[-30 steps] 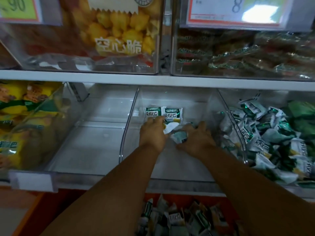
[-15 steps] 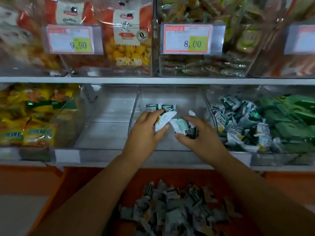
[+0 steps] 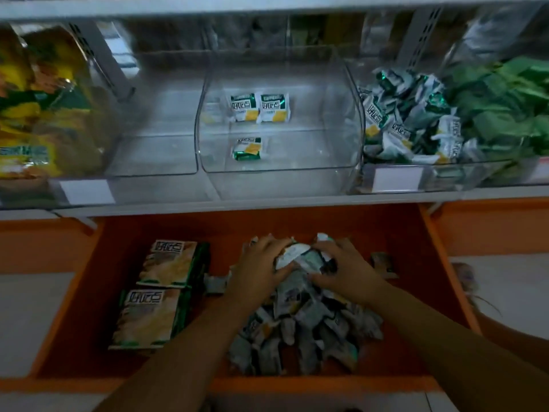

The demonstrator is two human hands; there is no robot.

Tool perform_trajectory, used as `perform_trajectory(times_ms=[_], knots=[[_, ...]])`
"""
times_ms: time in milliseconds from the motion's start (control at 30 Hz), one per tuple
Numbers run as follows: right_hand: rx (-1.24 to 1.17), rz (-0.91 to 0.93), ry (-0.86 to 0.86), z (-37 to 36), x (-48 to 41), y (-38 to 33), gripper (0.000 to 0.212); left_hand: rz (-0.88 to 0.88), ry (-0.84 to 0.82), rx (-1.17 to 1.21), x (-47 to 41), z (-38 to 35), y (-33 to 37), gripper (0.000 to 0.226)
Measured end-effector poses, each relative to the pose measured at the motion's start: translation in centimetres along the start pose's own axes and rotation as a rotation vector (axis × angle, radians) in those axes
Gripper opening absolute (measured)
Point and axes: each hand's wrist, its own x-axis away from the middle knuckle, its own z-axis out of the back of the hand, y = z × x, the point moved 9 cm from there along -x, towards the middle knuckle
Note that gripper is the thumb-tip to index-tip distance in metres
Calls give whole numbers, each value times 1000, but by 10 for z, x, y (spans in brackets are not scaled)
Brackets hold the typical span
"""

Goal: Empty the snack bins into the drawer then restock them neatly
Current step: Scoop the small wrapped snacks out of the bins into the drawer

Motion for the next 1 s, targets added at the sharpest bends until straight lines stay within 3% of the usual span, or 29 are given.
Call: perform_trajectory(times_ms=[233,533,667,867,1000], knots=[[97,-119,-277,-87,-25,66,87,170,-273,-22,7,-102,-55,61],[124,-118,-268,-80,-14,73,91,187,-360,-29,11,-93,-57,75],[36,-59,-111,-36,-4,39,65,75,-242,-32,8,-39,-15,63],[-96,177,329,87,28,-64,21,-159,282,1,2,110,54,34],[-248,314,467,147,21,-124,11,-179,459,86,-30,176,61,34]])
